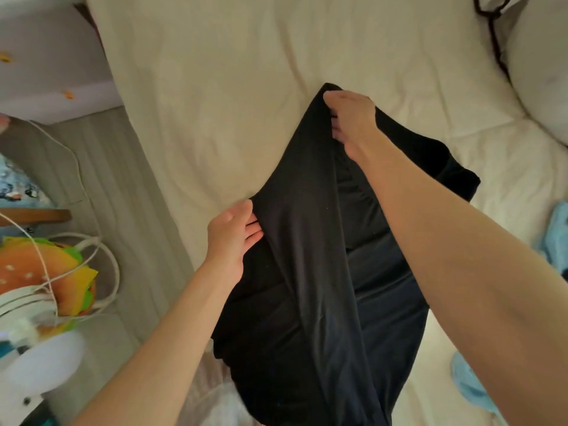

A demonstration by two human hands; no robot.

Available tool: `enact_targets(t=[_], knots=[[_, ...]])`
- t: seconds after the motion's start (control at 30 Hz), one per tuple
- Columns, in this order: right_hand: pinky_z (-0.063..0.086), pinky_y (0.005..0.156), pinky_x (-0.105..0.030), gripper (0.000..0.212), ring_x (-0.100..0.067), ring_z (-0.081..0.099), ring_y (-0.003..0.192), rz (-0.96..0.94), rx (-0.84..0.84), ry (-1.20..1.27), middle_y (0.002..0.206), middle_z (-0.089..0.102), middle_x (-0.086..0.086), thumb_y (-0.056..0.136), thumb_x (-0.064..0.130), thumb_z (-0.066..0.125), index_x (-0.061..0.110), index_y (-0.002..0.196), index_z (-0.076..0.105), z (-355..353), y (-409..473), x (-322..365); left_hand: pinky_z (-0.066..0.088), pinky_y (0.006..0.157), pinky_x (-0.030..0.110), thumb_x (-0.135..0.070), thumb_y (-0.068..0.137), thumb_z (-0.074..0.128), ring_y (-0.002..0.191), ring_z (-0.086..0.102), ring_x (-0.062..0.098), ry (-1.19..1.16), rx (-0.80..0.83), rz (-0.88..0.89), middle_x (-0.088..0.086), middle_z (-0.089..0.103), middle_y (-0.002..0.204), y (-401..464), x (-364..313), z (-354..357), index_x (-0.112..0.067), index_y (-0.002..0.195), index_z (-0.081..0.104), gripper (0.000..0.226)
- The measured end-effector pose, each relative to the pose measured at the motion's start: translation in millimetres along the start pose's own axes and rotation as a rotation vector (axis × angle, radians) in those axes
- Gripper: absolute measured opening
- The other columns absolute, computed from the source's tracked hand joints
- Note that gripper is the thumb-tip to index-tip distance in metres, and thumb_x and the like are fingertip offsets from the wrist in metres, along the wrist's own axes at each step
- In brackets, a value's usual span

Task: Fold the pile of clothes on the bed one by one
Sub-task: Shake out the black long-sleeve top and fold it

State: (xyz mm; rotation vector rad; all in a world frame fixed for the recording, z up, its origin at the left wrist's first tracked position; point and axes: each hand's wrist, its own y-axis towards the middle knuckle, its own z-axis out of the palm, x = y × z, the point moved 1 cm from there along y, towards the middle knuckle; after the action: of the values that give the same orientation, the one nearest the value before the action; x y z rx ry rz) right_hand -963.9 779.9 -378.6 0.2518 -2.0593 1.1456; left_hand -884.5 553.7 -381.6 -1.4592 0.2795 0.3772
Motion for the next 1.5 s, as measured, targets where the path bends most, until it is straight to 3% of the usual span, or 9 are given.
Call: enact_targets(t=[0.1, 0.33, 0.5, 0.63, 0.9, 1.07, 1.2, 1.37, 1.5], knots=[[0.055, 0.087, -0.036, 0.025, -0.019, 0.062, 0.099, -0.039, 0.004, -0.055, 0.109, 0.065, -0.003, 0.093, 0.027, 0.059, 0.016, 0.116, 0.061, -5.5, -14.3, -12.8, 0.054, 0.077, 0.027, -0.029, 0.091, 0.061, 0.094, 0.066, 0.016, 0.130, 0.049, 0.021, 0.003, 0.066, 0.102, -4.4, 9.5, -4.3, -0.019, 0.099, 0.060, 0.013], [0.054, 0.062, -0.022, 0.008, -0.008, 0.065, 0.072, 0.026, 0.070, -0.140, 0.091, 0.065, -0.003, 0.095, 0.020, 0.054, 0.019, 0.095, 0.061, -46.9, -76.6, -80.8, 0.054, 0.078, 0.027, -0.017, 0.091, 0.061, 0.089, 0.066, 0.018, 0.440, 0.098, 0.038, 0.006, 0.066, 0.093, -23.3, 43.6, -10.1, -0.012, 0.098, 0.061, 0.008], [0.050, 0.065, -0.025, 0.006, -0.012, 0.056, 0.072, 0.178, 0.226, -0.256, 0.082, 0.058, -0.001, 0.092, 0.025, 0.060, 0.021, 0.088, 0.060, -62.9, -106.4, -120.6, 0.053, 0.077, 0.027, -0.016, 0.094, 0.055, 0.090, 0.065, 0.018, 0.365, 0.047, 0.031, 0.007, 0.063, 0.095, -26.1, 50.5, -17.7, -0.016, 0.099, 0.055, 0.005], [0.048, 0.062, -0.025, 0.019, -0.019, 0.058, 0.081, 0.278, 0.325, -0.240, 0.087, 0.060, -0.011, 0.089, 0.018, 0.065, 0.002, 0.099, 0.064, -66.0, -115.4, -129.7, 0.052, 0.079, 0.030, -0.015, 0.095, 0.053, 0.090, 0.064, 0.019, 0.315, 0.059, 0.028, 0.009, 0.063, 0.095, -26.8, 51.1, -19.4, -0.018, 0.092, 0.055, 0.005], [0.040, 0.073, -0.033, 0.016, -0.021, 0.049, 0.081, 0.248, 0.175, -0.042, 0.087, 0.053, -0.007, 0.091, 0.029, 0.062, 0.012, 0.091, 0.060, -76.0, -125.4, -141.5, 0.054, 0.072, 0.029, -0.015, 0.096, 0.053, 0.087, 0.065, 0.021, 0.305, 0.013, 0.081, 0.009, 0.062, 0.094, -24.6, 59.7, -16.9, -0.011, 0.101, 0.058, 0.009], [0.036, 0.060, -0.018, 0.012, -0.002, 0.047, 0.062, 0.147, 0.064, -0.211, 0.066, 0.052, 0.013, 0.091, 0.029, 0.061, 0.019, 0.085, 0.064, -89.9, -160.3, -177.6, 0.054, 0.067, 0.024, -0.022, 0.091, 0.061, 0.083, 0.067, 0.015, 0.514, 0.020, 0.109, 0.005, 0.064, 0.092, -39.9, 83.5, -12.8, -0.018, 0.093, 0.057, 0.006], [0.039, 0.077, -0.014, 0.025, -0.005, 0.056, 0.086, -0.038, 0.001, -0.416, 0.101, 0.060, 0.008, 0.094, 0.025, 0.056, 0.017, 0.117, 0.063, -101.5, -196.5, -211.8, 0.053, 0.064, 0.020, -0.021, 0.088, 0.065, 0.078, 0.065, 0.012, 0.577, -0.088, 0.172, 0.000, 0.062, 0.089, -47.7, 103.7, -9.7, -0.016, 0.104, 0.054, 0.020], [0.043, 0.096, -0.035, 0.034, -0.021, 0.051, 0.112, -0.397, 0.122, -0.862, 0.132, 0.050, -0.007, 0.097, 0.019, 0.051, 0.017, 0.130, 0.058, -95.4, -238.1, -247.1, 0.054, 0.069, 0.024, -0.023, 0.088, 0.065, 0.078, 0.064, 0.011, 0.612, -0.125, 0.237, -0.003, 0.061, 0.086, -52.4, 111.7, -7.1, -0.015, 0.105, 0.053, 0.022], [0.045, 0.086, -0.038, 0.023, -0.021, 0.056, 0.098, -0.427, 0.061, -0.807, 0.112, 0.061, -0.005, 0.095, 0.022, 0.054, 0.012, 0.109, 0.070, -86.4, -235.4, -244.0, 0.055, 0.070, 0.027, -0.026, 0.089, 0.062, 0.076, 0.062, 0.010, 0.615, -0.166, 0.284, -0.005, 0.058, 0.084, -48.7, 100.1, -1.4, -0.016, 0.101, 0.052, 0.019]])
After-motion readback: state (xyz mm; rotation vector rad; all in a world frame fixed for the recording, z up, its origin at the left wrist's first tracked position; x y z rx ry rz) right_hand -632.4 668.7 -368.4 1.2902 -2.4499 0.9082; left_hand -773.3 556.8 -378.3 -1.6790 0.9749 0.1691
